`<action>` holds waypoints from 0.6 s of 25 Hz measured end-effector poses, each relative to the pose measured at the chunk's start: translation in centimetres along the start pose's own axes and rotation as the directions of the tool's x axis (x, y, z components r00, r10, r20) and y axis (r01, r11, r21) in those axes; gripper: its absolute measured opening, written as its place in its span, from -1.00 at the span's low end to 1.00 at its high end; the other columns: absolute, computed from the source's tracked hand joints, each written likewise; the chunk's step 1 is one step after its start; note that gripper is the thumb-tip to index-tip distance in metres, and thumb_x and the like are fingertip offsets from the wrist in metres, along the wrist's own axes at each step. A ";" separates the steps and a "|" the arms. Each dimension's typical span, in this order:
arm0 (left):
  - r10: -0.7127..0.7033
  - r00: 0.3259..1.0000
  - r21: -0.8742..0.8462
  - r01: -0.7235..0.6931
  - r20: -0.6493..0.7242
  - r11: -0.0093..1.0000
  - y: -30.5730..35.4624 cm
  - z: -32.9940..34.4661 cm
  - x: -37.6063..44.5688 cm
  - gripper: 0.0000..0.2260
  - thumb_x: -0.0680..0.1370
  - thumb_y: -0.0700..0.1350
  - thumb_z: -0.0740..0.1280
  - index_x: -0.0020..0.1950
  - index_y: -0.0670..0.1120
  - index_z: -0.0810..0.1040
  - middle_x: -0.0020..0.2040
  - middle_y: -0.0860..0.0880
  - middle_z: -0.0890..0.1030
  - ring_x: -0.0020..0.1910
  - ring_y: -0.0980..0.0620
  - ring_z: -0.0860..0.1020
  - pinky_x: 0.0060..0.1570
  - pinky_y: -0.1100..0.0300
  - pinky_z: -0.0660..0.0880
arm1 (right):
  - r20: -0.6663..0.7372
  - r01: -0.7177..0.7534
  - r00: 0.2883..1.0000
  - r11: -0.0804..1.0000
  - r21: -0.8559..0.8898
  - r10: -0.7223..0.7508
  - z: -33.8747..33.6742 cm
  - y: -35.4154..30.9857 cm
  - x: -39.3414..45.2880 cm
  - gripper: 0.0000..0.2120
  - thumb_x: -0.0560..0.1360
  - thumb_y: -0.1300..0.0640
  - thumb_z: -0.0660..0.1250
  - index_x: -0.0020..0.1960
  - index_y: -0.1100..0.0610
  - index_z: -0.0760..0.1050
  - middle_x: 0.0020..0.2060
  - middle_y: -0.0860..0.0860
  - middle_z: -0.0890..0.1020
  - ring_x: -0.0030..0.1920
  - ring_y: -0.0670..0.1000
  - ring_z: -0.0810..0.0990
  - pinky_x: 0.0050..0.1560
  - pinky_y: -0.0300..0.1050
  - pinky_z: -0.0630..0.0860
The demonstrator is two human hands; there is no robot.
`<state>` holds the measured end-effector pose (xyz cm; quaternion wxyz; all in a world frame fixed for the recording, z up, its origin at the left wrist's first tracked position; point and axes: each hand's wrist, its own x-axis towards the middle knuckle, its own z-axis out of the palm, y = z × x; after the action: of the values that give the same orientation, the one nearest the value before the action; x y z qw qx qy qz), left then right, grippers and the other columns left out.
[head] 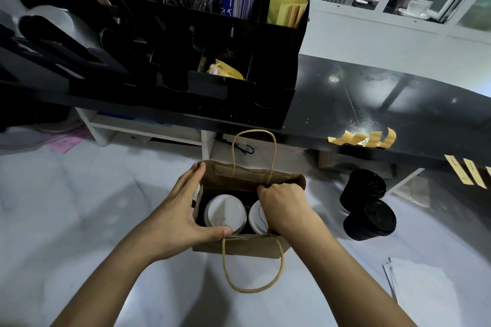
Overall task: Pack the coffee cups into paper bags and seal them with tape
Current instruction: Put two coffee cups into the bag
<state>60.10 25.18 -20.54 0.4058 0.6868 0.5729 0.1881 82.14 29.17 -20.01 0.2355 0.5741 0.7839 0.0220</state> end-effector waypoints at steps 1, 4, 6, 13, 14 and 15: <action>0.002 1.000 0.000 -0.002 0.000 1.000 0.1 0.0 0.0 0.17 0.26 0.30 0.56 0.59 0.27 -0.22 0.57 0.35 -0.20 0.55 0.11 0.14 0.36 0.26 0.28 | -0.003 -0.001 1.000 1.000 0.001 0.001 0.1 0.0 0.0 -0.63 0.61 0.21 0.25 0.40 0.14 0.38 0.12 0.05 0.65 0.11 0.09 0.65 -0.10 -0.11 0.40; -0.003 1.000 -0.002 0.003 0.004 1.000 0.1 0.0 0.0 0.17 0.26 0.31 0.56 0.59 0.28 -0.22 0.57 0.36 -0.19 0.54 0.10 0.16 0.36 0.23 0.30 | -0.022 -0.004 1.000 1.000 0.003 0.004 0.3 0.1 0.0 -0.63 0.60 0.20 0.26 0.40 0.12 0.39 0.13 0.05 0.65 0.12 0.09 0.65 -0.08 -0.10 0.41; -0.001 1.000 -0.001 0.001 0.007 1.000 0.1 -0.1 0.0 0.17 0.26 0.31 0.56 0.59 0.28 -0.22 0.56 0.37 -0.19 0.53 0.09 0.19 0.36 0.23 0.31 | -0.035 -0.002 0.999 1.000 0.020 0.003 0.5 0.3 0.0 -0.64 0.60 0.17 0.27 0.39 0.11 0.39 0.12 0.04 0.66 0.11 0.09 0.65 -0.07 -0.10 0.40; 0.012 1.000 0.014 -0.013 0.008 1.000 0.1 -0.2 -0.1 0.17 0.26 0.31 0.55 0.60 0.26 -0.21 0.58 0.34 -0.18 0.52 0.06 0.21 0.36 0.19 0.36 | -0.098 0.023 0.995 0.967 0.254 0.002 0.6 1.7 -1.8 -0.51 0.46 -0.03 0.46 0.34 0.00 0.43 0.14 -0.02 0.63 0.13 0.06 0.61 0.07 -0.09 0.47; 0.017 1.000 0.017 -0.017 0.009 1.000 0.1 -0.2 -0.1 0.17 0.26 0.32 0.55 0.60 0.26 -0.21 0.58 0.33 -0.18 0.53 0.06 0.21 0.38 0.18 0.35 | -0.118 0.024 0.993 0.956 0.293 0.011 0.5 2.0 -2.2 -0.52 0.47 -0.04 0.45 0.34 -0.01 0.44 0.15 -0.01 0.62 0.14 0.06 0.60 0.05 -0.09 0.46; 0.021 1.000 0.019 -0.021 0.009 1.000 0.1 -0.2 -0.1 0.17 0.26 0.32 0.55 0.60 0.26 -0.21 0.58 0.33 -0.17 0.53 0.06 0.21 0.38 0.17 0.35 | -0.146 0.030 0.989 0.945 0.325 0.019 0.4 2.3 -2.6 -0.55 0.49 -0.04 0.43 0.35 -0.01 0.45 0.16 -0.01 0.62 0.15 0.07 0.59 0.03 -0.09 0.46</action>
<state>59.96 25.20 -20.33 0.3997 0.6974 0.5656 0.1842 84.97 27.54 -18.76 0.0788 0.5997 0.7936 -0.0665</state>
